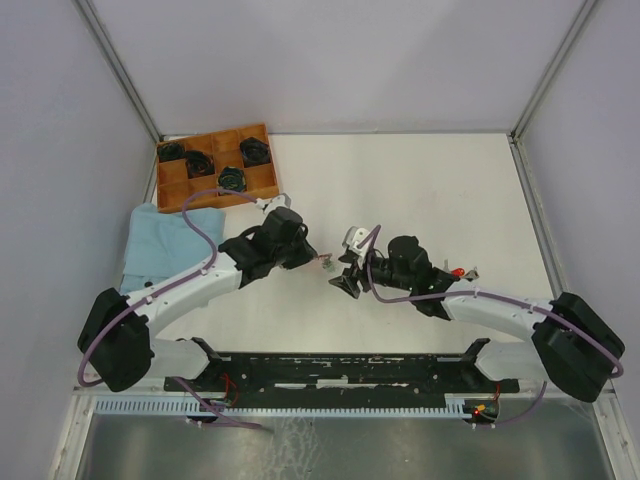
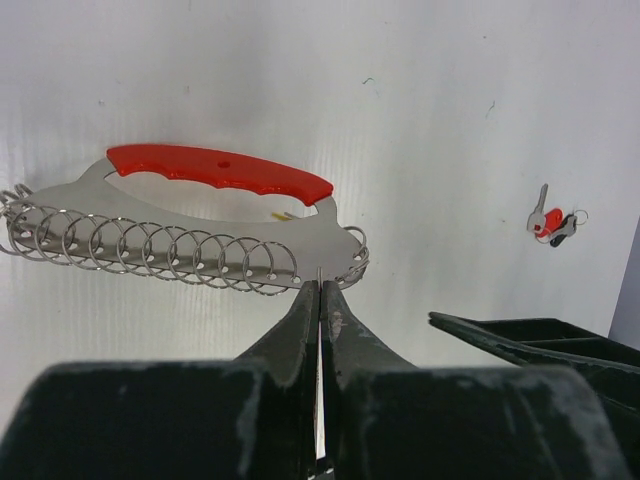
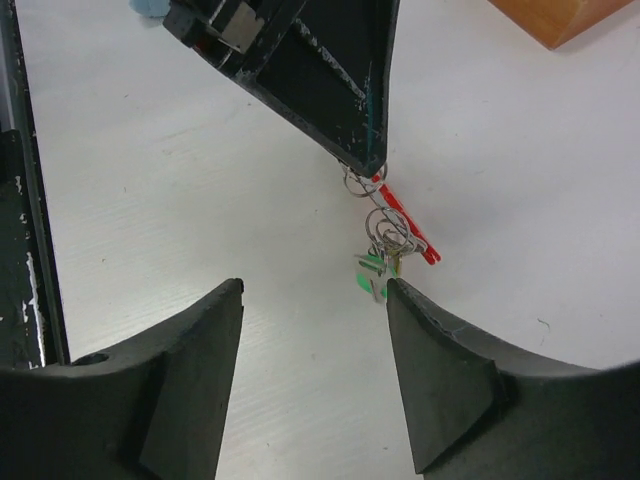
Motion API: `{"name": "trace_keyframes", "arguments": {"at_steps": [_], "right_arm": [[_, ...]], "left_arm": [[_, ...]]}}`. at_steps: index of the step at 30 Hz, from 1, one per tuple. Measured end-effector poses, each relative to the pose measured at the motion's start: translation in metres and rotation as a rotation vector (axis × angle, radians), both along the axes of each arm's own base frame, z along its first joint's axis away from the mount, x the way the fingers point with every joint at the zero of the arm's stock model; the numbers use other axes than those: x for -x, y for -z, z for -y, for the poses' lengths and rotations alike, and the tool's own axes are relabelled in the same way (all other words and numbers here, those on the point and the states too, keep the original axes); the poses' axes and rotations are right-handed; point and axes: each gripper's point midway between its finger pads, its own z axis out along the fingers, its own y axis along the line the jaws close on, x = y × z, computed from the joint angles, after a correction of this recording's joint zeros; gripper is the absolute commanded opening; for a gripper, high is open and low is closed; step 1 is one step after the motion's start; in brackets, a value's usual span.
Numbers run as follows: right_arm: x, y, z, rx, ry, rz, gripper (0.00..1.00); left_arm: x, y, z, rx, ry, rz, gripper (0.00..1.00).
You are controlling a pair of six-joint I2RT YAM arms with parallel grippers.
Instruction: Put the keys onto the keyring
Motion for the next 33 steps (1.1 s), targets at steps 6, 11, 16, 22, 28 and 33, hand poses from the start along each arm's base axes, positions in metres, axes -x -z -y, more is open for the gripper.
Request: {"name": "trace_keyframes", "arguments": {"at_steps": [6,11,16,22,28,33], "right_arm": [[-0.001,-0.039,0.011,-0.067,0.055,0.057,1.00],[-0.014,-0.077,0.039,-0.261,0.285,0.081,1.00],[-0.017,-0.059,0.048,-0.280,0.341,0.069,1.00],[-0.016,-0.030,0.026,-0.184,0.232,0.156,0.99],[-0.005,-0.002,0.001,-0.062,0.105,0.291,0.90],[-0.006,-0.003,-0.013,-0.051,0.065,0.400,0.72]], "left_arm": [[-0.004,-0.006,-0.005,-0.006,-0.026,0.028,0.03],[-0.006,-0.016,-0.009,0.001,-0.045,0.060,0.03],[-0.008,-0.023,-0.011,0.012,-0.065,0.080,0.03],[-0.009,-0.028,-0.010,0.030,-0.088,0.067,0.03],[-0.012,-0.035,-0.006,0.054,-0.107,0.061,0.03],[-0.012,-0.035,-0.005,0.063,-0.122,0.046,0.03]]}}
